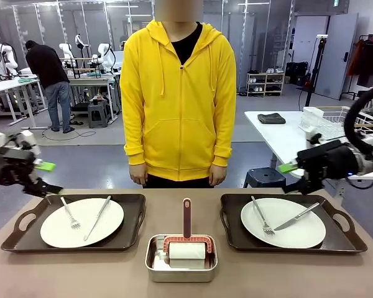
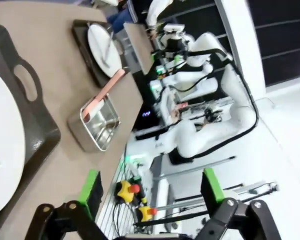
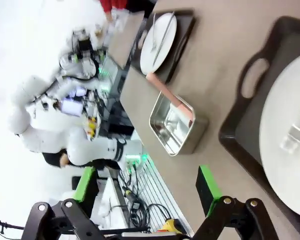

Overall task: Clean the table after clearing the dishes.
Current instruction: When the left (or right) Handle tray is removed, use the left hand (or right hand) to clean the left (or right) side of the table with the Lint Roller.

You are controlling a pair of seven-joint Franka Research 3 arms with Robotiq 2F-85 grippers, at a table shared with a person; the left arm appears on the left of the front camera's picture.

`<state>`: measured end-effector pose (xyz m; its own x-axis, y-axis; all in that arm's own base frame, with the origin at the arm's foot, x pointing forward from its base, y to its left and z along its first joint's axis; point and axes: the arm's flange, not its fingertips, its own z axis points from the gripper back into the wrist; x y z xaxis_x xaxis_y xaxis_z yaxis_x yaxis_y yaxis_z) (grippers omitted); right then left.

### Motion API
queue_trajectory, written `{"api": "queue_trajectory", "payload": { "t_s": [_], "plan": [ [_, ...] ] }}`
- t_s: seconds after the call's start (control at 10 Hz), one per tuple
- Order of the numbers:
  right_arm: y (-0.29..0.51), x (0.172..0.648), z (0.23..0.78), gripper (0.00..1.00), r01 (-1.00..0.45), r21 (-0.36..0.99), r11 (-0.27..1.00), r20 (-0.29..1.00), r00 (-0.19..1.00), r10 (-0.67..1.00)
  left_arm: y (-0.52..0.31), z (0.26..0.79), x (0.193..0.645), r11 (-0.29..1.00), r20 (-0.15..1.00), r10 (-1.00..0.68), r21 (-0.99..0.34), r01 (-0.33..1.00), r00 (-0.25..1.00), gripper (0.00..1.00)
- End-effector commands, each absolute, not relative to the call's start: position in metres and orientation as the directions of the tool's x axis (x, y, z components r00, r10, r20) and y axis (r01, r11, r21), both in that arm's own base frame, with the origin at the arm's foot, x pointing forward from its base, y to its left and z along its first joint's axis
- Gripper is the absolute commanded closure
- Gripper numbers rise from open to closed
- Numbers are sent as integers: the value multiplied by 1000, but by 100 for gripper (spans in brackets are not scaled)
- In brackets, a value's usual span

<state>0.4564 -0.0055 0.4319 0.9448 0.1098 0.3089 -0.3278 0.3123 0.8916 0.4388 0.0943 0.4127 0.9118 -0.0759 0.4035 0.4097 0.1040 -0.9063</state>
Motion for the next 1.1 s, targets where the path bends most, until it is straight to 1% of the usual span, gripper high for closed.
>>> {"api": "queue_trajectory", "payload": {
  "t_s": [0.0,0.1,0.3,0.5,0.6,0.8,1.0],
  "plan": [
    [-51,457,439,0,-290,911,293,308,951,-14,139,419,437,81,463,24,-884,460,886,0],
    [-90,444,442,0,-291,921,261,319,945,-71,174,420,422,135,474,97,-877,461,875,0],
    [-161,418,441,0,-240,931,275,295,939,-180,233,419,389,240,489,166,-862,446,856,0],
    [-229,379,435,0,-182,942,282,272,906,-324,280,417,354,303,471,269,-869,390,840,0],
    [-253,357,432,0,-178,946,270,275,881,-385,296,417,339,331,466,311,-870,365,828,0],
    [-267,341,430,0,-184,941,284,293,863,-412,313,414,322,357,449,375,-877,320,811,0],
    [-262,350,431,0,-147,937,317,283,851,-442,314,415,330,386,435,400,-878,282,807,0]
  ]
}}
